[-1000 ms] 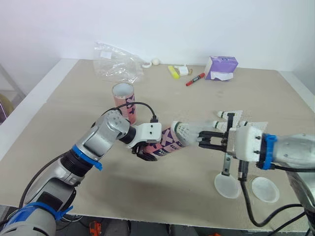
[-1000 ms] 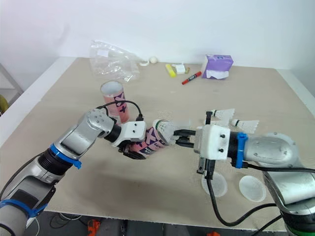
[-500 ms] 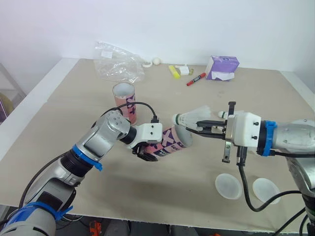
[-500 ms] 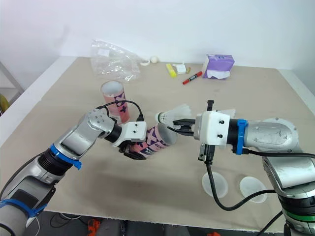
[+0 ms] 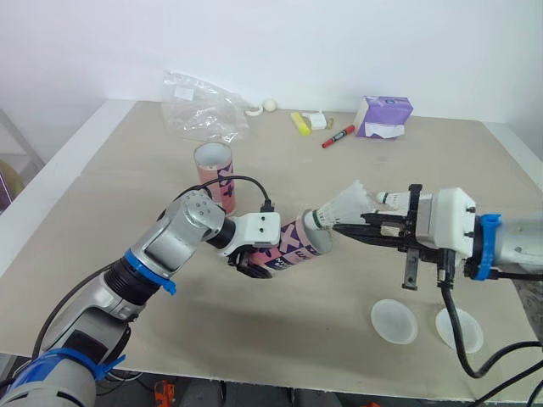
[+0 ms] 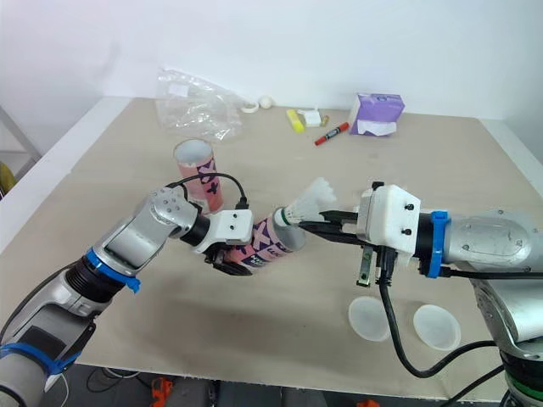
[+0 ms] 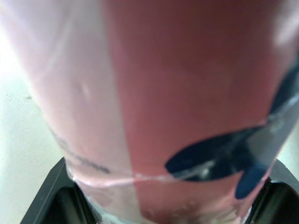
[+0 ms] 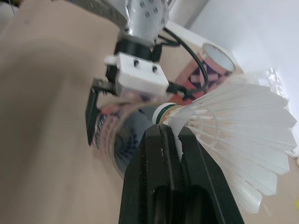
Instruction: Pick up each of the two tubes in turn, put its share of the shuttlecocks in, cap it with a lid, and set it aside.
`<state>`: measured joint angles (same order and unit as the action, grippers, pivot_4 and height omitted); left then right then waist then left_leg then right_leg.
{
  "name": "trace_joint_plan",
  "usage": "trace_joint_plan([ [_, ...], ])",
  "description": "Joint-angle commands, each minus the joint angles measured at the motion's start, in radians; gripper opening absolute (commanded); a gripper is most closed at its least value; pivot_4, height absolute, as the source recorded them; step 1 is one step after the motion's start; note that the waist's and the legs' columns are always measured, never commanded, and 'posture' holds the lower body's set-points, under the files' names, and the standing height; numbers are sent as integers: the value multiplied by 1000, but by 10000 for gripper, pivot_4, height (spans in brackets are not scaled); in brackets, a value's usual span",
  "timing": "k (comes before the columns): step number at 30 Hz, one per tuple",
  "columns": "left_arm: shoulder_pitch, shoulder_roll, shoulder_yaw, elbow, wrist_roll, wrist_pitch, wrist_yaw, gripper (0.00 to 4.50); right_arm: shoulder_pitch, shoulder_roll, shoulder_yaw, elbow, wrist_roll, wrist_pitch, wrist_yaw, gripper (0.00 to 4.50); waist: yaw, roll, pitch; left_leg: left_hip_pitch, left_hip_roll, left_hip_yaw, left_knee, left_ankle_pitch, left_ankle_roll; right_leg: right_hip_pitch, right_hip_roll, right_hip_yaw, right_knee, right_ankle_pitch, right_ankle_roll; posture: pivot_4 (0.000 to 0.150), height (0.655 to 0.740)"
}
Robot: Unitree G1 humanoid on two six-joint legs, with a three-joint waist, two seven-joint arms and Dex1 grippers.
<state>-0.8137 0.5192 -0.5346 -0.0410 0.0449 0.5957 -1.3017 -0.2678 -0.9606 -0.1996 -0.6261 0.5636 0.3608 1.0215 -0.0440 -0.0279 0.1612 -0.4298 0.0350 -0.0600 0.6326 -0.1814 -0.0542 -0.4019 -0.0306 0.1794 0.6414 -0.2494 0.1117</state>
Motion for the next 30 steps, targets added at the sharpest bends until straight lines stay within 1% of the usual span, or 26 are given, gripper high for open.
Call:
trace_joint_plan([
  [1,6,-11,-31,15,13,6,16,30772,2,-3,12,-21,-12,-18,5,708,0,0,0,0,0,0,0,0,0,0,0,0,0,0,0,1500,7400],
  [7,11,-10,-29,7,11,14,21,30772,3,7,53,6,-54,-51,15,708,0,0,0,0,0,0,0,0,0,0,0,0,0,0,0,1500,7400],
  [12,16,-9,-30,-2,11,19,25,30772,6,10,52,34,-71,-76,24,708,0,0,0,0,0,0,0,0,0,0,0,0,0,0,0,1500,7400],
  [17,20,-8,-32,-10,9,26,29,30772,11,7,45,39,-72,-88,31,708,0,0,0,0,0,0,0,0,0,0,0,0,0,0,0,1500,7400],
  [22,20,-11,-34,-11,7,27,28,30772,-6,26,80,23,-58,-67,17,708,0,0,0,0,0,0,0,0,0,0,0,0,0,0,0,1500,7400],
  [23,20,-11,-35,-11,7,26,28,30772,-8,28,82,23,-59,-66,16,6843,0,0,0,0,0,0,0,0,0,0,0,0,0,0,0,1500,7400],
  [24,20,-11,-35,-11,7,26,28,30772,-11,30,76,23,-53,-59,14,8354,0,0,0,0,0,0,0,0,0,0,0,0,0,0,0,1500,7400],
  [28,20,-11,-36,-9,7,23,27,30772,-11,30,39,22,-24,-36,4,23854,0,0,0,0,0,0,0,0,0,0,0,0,0,0,0,1500,7400],
  [30,20,-12,-36,-8,7,23,27,30772,8,28,-12,16,23,0,-12,33079,1,0,0,0,0,0,0,0,0,0,0,0,0,0,0,1500,7400],
])
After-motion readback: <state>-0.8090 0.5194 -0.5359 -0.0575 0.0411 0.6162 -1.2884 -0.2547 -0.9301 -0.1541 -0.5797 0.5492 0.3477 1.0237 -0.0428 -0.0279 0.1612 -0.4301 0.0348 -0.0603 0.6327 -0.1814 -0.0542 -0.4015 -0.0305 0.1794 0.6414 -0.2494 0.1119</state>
